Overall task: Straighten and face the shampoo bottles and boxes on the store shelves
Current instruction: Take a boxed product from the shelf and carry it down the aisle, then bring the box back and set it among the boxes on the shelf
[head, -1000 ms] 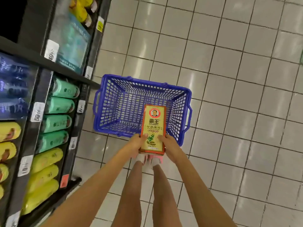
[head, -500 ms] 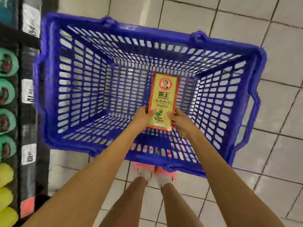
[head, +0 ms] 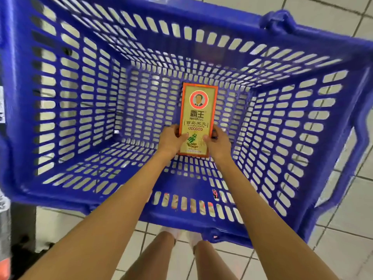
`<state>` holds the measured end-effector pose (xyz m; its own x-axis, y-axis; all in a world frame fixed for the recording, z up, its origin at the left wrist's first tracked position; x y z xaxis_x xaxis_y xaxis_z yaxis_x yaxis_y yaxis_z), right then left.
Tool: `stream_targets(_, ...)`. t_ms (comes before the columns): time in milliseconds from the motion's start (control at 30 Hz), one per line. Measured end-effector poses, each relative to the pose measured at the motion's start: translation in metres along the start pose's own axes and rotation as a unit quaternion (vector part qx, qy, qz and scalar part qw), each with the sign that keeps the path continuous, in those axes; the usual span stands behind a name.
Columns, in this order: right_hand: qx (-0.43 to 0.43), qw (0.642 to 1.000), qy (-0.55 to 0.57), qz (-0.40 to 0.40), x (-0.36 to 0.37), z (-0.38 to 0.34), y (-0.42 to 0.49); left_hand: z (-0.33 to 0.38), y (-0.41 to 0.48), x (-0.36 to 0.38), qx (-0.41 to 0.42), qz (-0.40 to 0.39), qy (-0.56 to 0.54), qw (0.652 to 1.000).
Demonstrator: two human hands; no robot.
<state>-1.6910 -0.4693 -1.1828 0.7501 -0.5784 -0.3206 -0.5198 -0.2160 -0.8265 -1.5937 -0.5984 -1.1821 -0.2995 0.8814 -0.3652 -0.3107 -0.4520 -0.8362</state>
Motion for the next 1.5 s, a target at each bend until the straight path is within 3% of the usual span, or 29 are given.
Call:
stream_targets(233, 0.032, 0.999, -0.019, 0.011, -0.025, -0.019, -0.032, 0.004, -0.038, -0.016, -0.027, -0.029, 0.011, 0.999)
stream_targets(400, 0.054, 0.998, -0.021, -0.027, -0.06, -0.059, -0.119, 0.033, -0.124, -0.058, -0.041, -0.059, 0.039, 0.997)
stream_targets(600, 0.035, 0.999, 0.019, -0.01, -0.127, -0.164, -0.288, 0.111, -0.291, -0.169, -0.033, -0.005, -0.024, 0.999)
stream_targets(833, -0.106, 0.994, -0.001, -0.022, -0.191, -0.322, -0.474, 0.231, -0.471, -0.279, 0.052, 0.032, -0.087, 0.994)
stream_targets(1033, -0.205, 0.976, -0.016, -0.066, -0.193, -0.397, -0.574, 0.274, -0.597, -0.346, 0.154, 0.154, -0.237, 0.947)
stream_targets(1200, -0.288, 0.937, -0.084, -0.18, -0.152, -0.43, -0.626, 0.241, -0.668, -0.347, 0.142, 0.205, -0.314, 0.916)
stream_targets(1400, -0.39, 0.829, -0.238, -0.321, -0.049, -0.417, -0.694, 0.104, -0.765, -0.329, 0.026, 0.37, -0.467, 0.803)
stream_targets(1500, -0.385, 0.766, -0.295, -0.421, 0.008, -0.371, -0.748, 0.03, -0.829, -0.293, -0.04, 0.441, -0.526, 0.726)
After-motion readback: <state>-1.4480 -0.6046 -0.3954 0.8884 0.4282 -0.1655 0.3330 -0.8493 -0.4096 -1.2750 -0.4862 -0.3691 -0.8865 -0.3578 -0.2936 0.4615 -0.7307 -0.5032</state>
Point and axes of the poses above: each hand's wrist, its own y-axis towards the middle knuckle, its own x-axis out of the palm, z = x × y, the point moved 10 cm from there along y, towards the middle knuckle, and after that the axes turned 1 degree about -y, right-handed, at the moved point
